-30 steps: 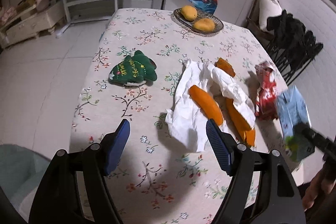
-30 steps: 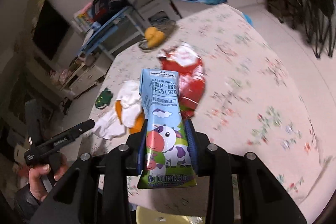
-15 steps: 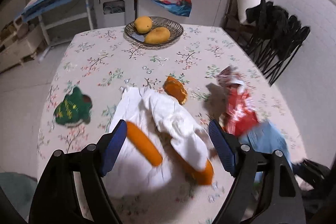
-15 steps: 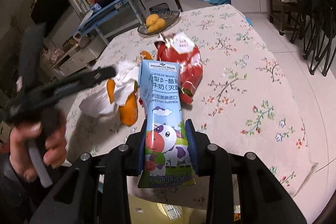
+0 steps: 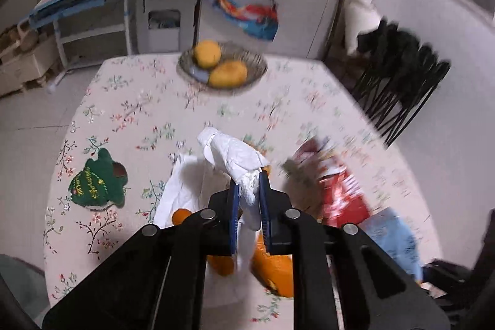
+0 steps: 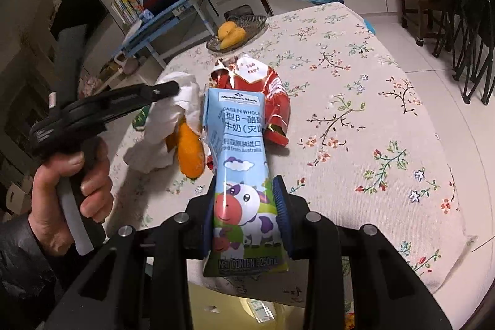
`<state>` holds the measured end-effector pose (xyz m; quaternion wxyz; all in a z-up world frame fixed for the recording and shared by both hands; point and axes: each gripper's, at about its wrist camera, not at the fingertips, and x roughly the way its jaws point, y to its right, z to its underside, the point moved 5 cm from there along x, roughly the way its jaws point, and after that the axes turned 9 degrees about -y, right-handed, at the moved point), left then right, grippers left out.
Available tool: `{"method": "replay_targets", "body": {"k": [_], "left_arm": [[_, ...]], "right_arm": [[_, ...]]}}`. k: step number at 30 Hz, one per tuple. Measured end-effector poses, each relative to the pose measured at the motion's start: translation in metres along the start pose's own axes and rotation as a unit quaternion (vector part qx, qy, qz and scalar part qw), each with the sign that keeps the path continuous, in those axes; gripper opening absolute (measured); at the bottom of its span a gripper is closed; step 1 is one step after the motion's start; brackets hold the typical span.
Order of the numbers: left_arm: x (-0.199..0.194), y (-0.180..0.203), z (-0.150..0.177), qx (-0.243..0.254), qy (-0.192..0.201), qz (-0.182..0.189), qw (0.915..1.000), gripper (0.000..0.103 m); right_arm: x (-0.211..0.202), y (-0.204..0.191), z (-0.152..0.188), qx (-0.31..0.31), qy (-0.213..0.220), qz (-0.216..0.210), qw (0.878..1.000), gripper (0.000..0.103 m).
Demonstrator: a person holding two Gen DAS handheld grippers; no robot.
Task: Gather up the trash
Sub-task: 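Carry the milk carton and tissue over the yellow basin with both grippers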
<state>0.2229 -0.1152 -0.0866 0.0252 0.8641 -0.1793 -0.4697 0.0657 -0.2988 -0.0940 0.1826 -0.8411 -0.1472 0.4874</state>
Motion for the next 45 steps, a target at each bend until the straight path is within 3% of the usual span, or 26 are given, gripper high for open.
{"method": "replay_targets", "body": {"k": [8,12,16,28,45], "left_arm": [[-0.063,-0.027,0.017,-0.041,0.059,0.02,0.9972,0.012],[-0.079,-0.038,0.04,-0.057,0.06,0.019,0.9964,0.012],[-0.089,-0.034,0.064,-0.041,0.055,0.005,0.9976,0.012],[-0.119,-0.008,0.126,0.018,0.07,-0.064,0.9953,0.012],[-0.155,-0.003,0.178,0.023,0.082,-0.074,0.9936,0.012]], "right_arm": [[-0.015,-0.008,0.002,0.023,0.034,-0.06,0.997,0.034],[-0.019,-0.018,0.004,0.019,0.043,-0.079,0.996,0.034],[-0.02,-0.031,0.01,0.009,0.047,-0.094,0.994,0.034],[-0.031,-0.049,0.041,0.0,0.061,-0.104,0.993,0.034],[-0.034,-0.062,0.087,0.01,0.045,-0.103,0.994,0.034]]}}
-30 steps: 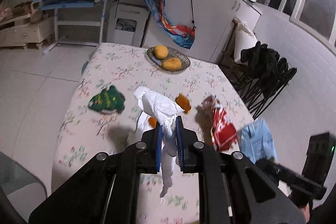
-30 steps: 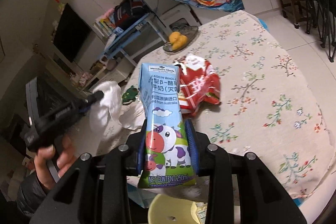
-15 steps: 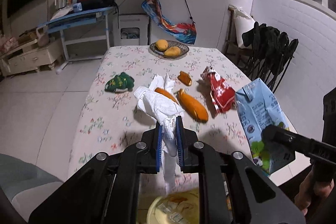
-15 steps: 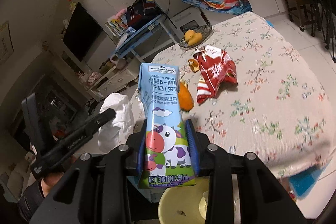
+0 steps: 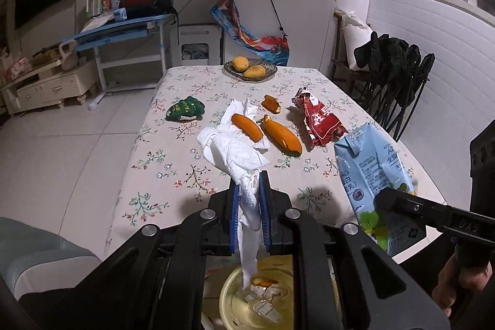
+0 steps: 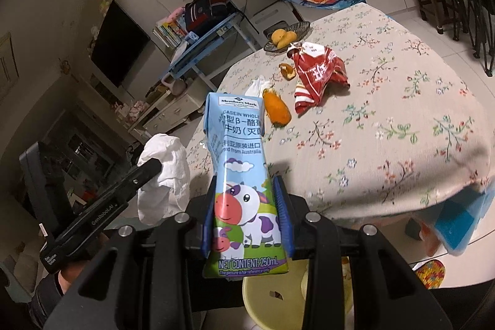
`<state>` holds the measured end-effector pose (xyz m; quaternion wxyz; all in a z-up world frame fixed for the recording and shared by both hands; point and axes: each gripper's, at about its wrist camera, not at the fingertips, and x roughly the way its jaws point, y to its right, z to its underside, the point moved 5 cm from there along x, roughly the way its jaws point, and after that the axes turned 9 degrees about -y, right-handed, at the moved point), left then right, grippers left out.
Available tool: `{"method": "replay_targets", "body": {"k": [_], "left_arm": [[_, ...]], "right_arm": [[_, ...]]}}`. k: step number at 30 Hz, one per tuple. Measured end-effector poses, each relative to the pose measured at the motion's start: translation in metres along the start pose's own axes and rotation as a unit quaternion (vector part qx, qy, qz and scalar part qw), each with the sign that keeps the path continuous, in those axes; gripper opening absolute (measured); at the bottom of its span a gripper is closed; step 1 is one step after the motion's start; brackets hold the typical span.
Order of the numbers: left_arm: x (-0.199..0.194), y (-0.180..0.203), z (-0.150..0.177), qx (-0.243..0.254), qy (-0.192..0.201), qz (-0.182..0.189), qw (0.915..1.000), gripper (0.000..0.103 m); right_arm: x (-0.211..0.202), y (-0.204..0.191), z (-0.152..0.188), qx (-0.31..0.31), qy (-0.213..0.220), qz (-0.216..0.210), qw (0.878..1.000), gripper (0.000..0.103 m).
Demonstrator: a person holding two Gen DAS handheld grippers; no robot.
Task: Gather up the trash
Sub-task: 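Carry the milk carton and tissue over the yellow basin with both grippers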
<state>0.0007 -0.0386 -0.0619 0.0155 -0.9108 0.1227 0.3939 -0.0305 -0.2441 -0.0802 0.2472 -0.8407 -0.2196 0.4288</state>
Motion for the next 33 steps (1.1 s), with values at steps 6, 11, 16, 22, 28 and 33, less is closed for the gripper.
{"method": "replay_targets", "body": {"k": [6,11,16,22,28,33], "left_arm": [[-0.009,0.002,0.006,0.0,0.005,0.001,1.0,0.012],[-0.013,0.003,0.009,-0.001,0.006,0.002,1.0,0.012],[-0.018,0.004,0.014,0.002,0.007,0.002,1.0,0.012],[-0.024,0.008,0.021,0.005,0.006,0.005,1.0,0.013],[-0.024,0.012,0.023,0.011,0.004,0.007,0.9999,0.013],[-0.023,0.013,0.024,0.012,0.003,0.008,0.9999,0.013]], "right_arm": [[-0.002,-0.005,0.009,-0.003,-0.005,0.001,1.0,0.034],[-0.002,-0.007,0.015,-0.005,-0.01,0.002,1.0,0.035],[0.003,-0.011,0.025,-0.01,-0.027,0.008,1.0,0.035],[0.02,-0.011,0.043,-0.014,-0.071,0.028,0.997,0.035],[0.039,-0.009,0.058,-0.02,-0.114,0.052,0.992,0.035],[0.052,-0.008,0.07,-0.035,-0.149,0.076,0.985,0.035]]}}
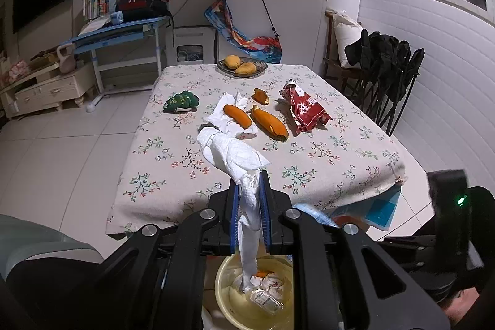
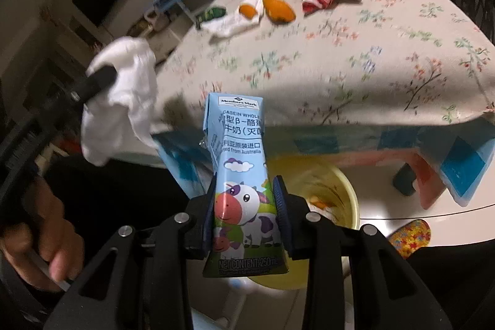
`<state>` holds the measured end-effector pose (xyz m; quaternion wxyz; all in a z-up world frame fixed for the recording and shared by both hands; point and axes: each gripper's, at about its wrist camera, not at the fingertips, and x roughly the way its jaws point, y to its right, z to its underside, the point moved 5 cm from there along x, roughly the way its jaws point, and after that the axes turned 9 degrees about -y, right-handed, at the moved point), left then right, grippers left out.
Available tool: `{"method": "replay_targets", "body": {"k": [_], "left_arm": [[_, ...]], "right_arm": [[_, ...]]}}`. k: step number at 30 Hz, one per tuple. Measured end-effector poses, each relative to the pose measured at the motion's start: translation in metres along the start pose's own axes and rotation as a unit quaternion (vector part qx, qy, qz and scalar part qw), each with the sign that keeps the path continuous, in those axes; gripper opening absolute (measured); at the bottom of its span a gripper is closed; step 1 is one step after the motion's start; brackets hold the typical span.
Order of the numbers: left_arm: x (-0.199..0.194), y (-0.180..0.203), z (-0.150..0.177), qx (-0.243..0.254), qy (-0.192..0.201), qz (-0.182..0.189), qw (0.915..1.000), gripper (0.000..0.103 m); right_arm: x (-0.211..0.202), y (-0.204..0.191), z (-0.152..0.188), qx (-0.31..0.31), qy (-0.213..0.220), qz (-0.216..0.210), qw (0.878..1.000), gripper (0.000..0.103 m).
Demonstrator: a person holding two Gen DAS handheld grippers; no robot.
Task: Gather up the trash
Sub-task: 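Carry the milk carton and tissue over the yellow basin with both grippers, then open both grippers to drop the carton and tissue into the basin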
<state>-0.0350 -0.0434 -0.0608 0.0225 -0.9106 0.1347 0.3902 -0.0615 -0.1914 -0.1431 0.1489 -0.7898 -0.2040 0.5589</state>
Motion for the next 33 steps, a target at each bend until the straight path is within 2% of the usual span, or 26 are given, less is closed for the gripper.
{"method": "replay_targets", "body": {"k": [11,15,20,27,33], "left_arm": [[0.003,0.009,0.007,0.014,-0.008,0.007,0.9998,0.013],[0.004,0.012,0.01,0.019,-0.011,0.009,0.9997,0.013],[0.006,0.017,0.014,0.026,-0.016,0.013,0.9994,0.013],[0.013,0.027,0.029,0.042,-0.042,0.026,0.9979,0.013],[0.031,0.035,0.051,0.043,-0.104,0.046,0.9926,0.013]], "right_arm": [[0.015,0.005,0.004,0.002,-0.032,0.016,0.999,0.038],[0.016,0.004,0.003,0.006,-0.031,0.016,0.999,0.038],[0.01,0.008,0.0,0.016,-0.016,0.015,1.0,0.045],[-0.018,0.016,-0.01,0.04,0.052,0.022,0.998,0.057],[-0.051,0.025,-0.017,0.053,0.13,0.045,0.989,0.063]]}}
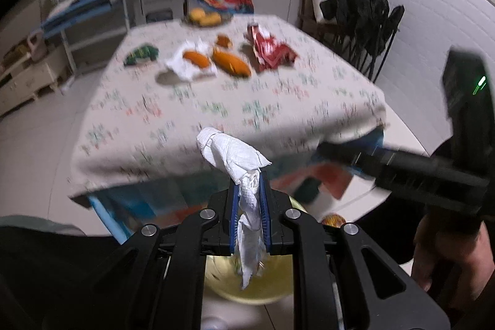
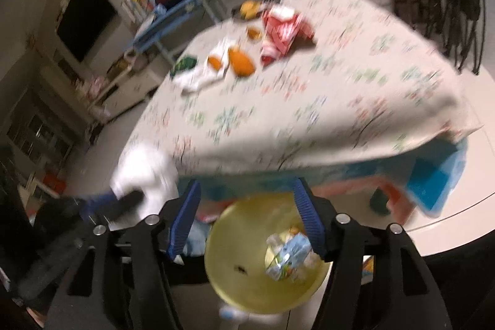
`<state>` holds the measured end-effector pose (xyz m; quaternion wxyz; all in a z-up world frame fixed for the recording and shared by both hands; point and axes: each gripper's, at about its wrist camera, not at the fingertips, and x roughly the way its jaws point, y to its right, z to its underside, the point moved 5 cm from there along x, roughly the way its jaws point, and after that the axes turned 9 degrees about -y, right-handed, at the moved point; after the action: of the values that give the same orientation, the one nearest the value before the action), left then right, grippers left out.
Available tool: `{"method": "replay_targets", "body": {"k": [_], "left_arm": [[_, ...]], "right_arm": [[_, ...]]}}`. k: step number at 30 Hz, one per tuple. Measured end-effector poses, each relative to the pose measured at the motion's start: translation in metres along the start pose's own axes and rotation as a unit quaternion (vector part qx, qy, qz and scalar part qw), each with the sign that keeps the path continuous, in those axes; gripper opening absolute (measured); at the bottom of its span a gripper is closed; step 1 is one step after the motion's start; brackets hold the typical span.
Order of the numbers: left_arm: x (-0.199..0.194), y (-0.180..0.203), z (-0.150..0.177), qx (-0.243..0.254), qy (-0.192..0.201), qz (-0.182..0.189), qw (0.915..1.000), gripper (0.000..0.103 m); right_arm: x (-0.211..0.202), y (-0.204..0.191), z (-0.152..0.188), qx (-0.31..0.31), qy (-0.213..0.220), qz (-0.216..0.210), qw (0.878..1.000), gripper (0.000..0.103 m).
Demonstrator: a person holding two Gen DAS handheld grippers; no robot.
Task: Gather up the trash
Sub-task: 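Open both grippers to drop the carton and tissue into the basin, then move both tools back over the table toward the remaining trash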
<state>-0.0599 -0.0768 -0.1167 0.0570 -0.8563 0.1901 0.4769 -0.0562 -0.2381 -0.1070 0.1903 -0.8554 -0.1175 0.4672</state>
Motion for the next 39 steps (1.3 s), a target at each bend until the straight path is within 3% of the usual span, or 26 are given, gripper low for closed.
{"method": "replay_targets", "body": {"k": [3,6,9,16,18,23,30,39], "left_arm": [[0.014,0.001,0.009,-0.008,-0.043,0.032,0.9985,0.014],[0.022,0.005,0.014,-0.001,-0.058,0.018,0.9982,0.02],[0.019,0.008,0.013,0.004,-0.047,0.005,0.9989,0.036],[0.008,0.005,0.006,0.001,-0.022,-0.016,0.9996,0.043],[0.002,0.002,0.001,-0.004,-0.007,-0.029,0.9995,0.054],[-0.017,-0.019,-0.012,-0.045,0.045,-0.067,0.9957,0.07],[-0.023,-0.052,-0.022,-0.11,0.069,-0.095,0.987,0.079],[-0.027,-0.057,-0.023,-0.12,0.08,-0.103,0.9841,0.085]], "right_arm": [[-0.008,0.002,-0.004,0.003,0.022,0.008,1.0,0.066],[-0.014,0.005,-0.006,0.005,0.034,0.011,0.999,0.068],[-0.016,0.005,-0.009,0.005,0.042,0.017,0.999,0.069],[-0.021,0.004,-0.011,-0.004,0.056,0.037,0.998,0.074],[-0.022,0.003,-0.013,-0.005,0.062,0.046,0.997,0.077],[-0.028,-0.001,-0.018,-0.019,0.083,0.073,0.994,0.08],[-0.029,-0.012,-0.023,-0.054,0.105,0.103,0.988,0.086],[-0.027,-0.019,-0.021,-0.068,0.109,0.114,0.985,0.089]]}}
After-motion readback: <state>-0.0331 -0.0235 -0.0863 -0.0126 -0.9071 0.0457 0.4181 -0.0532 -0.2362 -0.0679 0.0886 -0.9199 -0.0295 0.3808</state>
